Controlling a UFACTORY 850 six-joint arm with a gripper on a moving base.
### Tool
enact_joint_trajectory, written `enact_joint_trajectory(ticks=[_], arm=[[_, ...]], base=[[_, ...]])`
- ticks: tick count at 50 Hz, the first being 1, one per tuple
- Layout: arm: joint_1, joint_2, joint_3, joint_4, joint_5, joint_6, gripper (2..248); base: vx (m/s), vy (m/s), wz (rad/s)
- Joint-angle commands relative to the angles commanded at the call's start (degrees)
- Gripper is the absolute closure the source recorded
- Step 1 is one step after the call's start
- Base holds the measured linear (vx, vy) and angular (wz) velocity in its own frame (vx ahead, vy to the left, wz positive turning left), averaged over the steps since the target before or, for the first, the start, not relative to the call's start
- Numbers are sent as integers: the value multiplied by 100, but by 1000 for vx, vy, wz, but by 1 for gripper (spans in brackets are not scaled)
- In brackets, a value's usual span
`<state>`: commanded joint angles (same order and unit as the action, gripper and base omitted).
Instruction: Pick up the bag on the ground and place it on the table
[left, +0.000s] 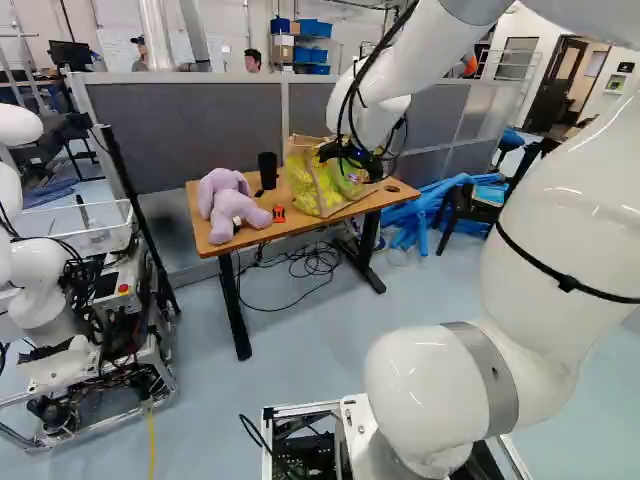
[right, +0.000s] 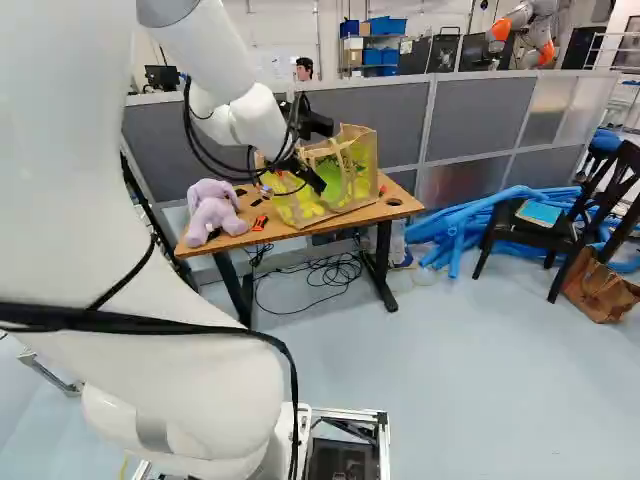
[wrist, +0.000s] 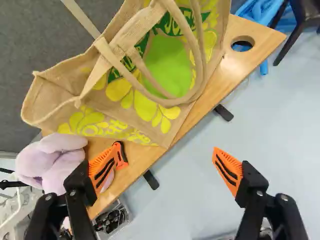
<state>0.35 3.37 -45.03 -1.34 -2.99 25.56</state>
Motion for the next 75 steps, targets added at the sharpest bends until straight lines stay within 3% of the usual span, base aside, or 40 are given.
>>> enact_joint_trajectory(ticks=[37,75], arm=[[-17,621,1967,66,2603,-1256,3],[-29,1042,3303,110,4373,-2110,3]], base=[[0,0,0],[0,0,0]])
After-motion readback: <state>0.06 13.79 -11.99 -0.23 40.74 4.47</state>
